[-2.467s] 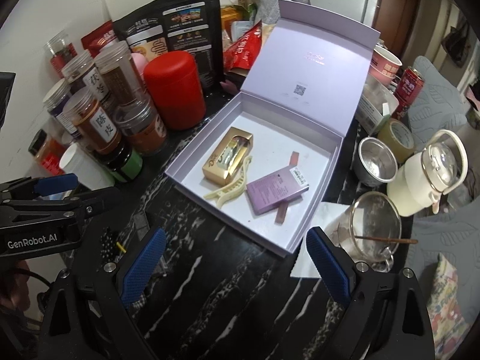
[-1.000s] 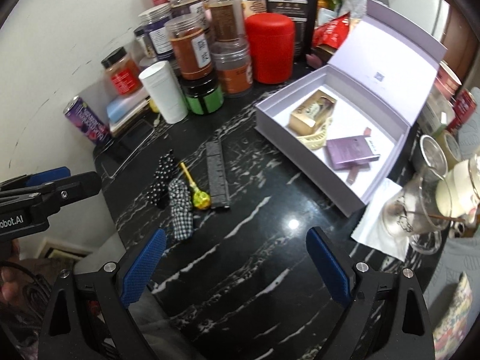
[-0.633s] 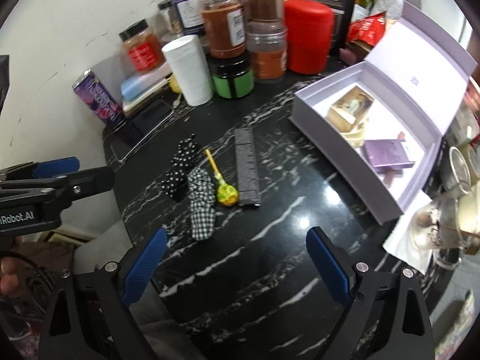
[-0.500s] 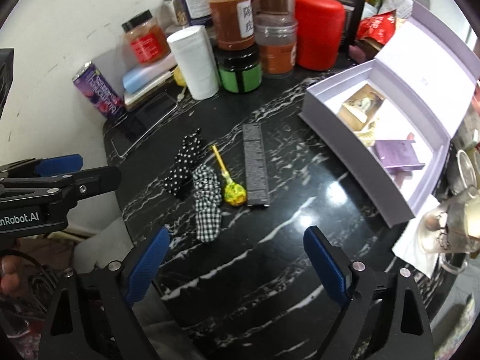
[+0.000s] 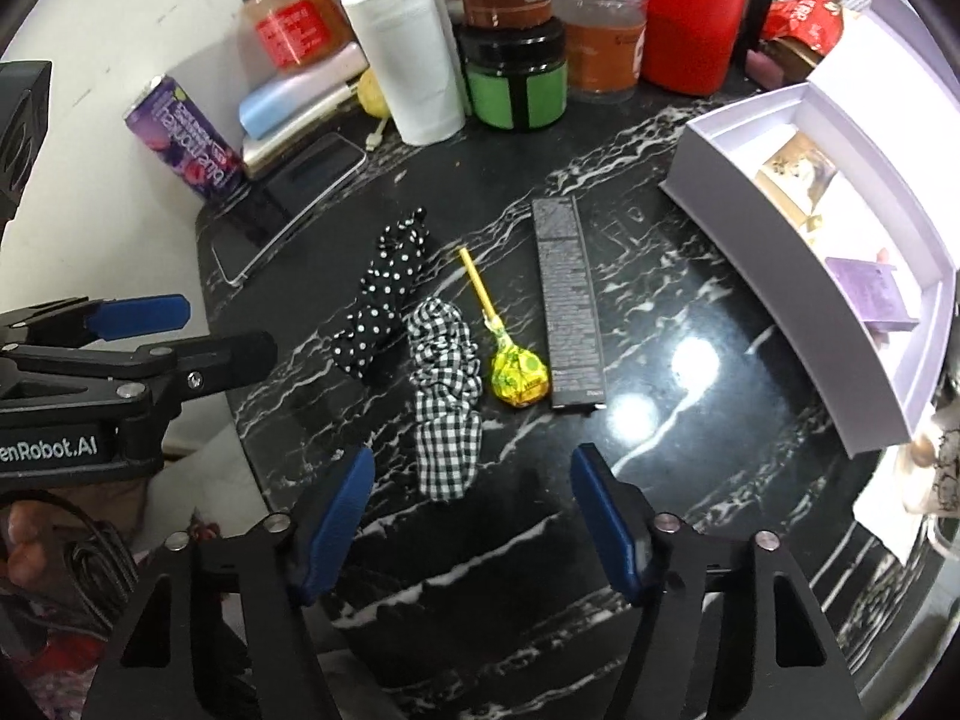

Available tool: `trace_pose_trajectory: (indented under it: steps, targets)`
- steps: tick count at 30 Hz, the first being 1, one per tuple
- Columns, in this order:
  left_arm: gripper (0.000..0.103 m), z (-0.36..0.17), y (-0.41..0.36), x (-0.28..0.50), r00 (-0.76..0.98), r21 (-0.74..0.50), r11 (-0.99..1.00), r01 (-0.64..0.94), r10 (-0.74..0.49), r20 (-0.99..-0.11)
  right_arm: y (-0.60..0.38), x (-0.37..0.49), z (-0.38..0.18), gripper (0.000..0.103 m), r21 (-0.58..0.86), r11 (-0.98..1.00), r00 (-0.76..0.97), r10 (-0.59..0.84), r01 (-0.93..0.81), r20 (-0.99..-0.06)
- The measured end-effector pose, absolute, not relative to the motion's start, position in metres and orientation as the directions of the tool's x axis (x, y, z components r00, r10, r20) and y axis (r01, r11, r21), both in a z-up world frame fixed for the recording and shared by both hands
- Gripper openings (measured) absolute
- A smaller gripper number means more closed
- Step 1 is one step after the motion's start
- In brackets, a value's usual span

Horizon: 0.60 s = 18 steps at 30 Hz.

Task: Organize rigid objects
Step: 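Grasp the gingham scrunchie with the right gripper while the left grasps the polka-dot scrunchie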

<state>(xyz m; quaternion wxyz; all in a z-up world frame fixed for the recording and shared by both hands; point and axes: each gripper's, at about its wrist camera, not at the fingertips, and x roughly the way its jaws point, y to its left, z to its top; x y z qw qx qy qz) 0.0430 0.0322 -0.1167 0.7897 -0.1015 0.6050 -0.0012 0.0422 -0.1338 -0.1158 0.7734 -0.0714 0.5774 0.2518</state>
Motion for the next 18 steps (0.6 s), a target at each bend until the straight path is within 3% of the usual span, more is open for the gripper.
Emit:
trace_pose_trajectory:
  steps: [6,11,15,18]
  targets:
    - [0.084,-0.132,0.037,0.053,0.232,-0.158,0.98,-0.12,-0.127,-0.964,-0.121,0.048,-0.131,0.048,0.172,0.858,0.178,0.289,-0.483,-0.941]
    - [0.084,-0.138,0.039,0.062,0.213,-0.155,0.982,-0.107,-0.129,-0.968,-0.112,0.055,-0.144,0.041,0.185,0.856,0.144,0.286,-0.483,-0.947]
    - [0.084,-0.143,0.038,0.072,0.198,-0.16,0.983,-0.091,-0.14,-0.97,-0.112,0.059,-0.152,0.025,0.217,0.862,0.103,0.294,-0.459,-0.95]
    - [0.084,-0.146,0.033,0.078,0.195,-0.171,0.983,-0.074,-0.154,-0.969,-0.116,0.06,-0.154,0.019,0.233,0.861,0.096,0.307,-0.452,-0.947]
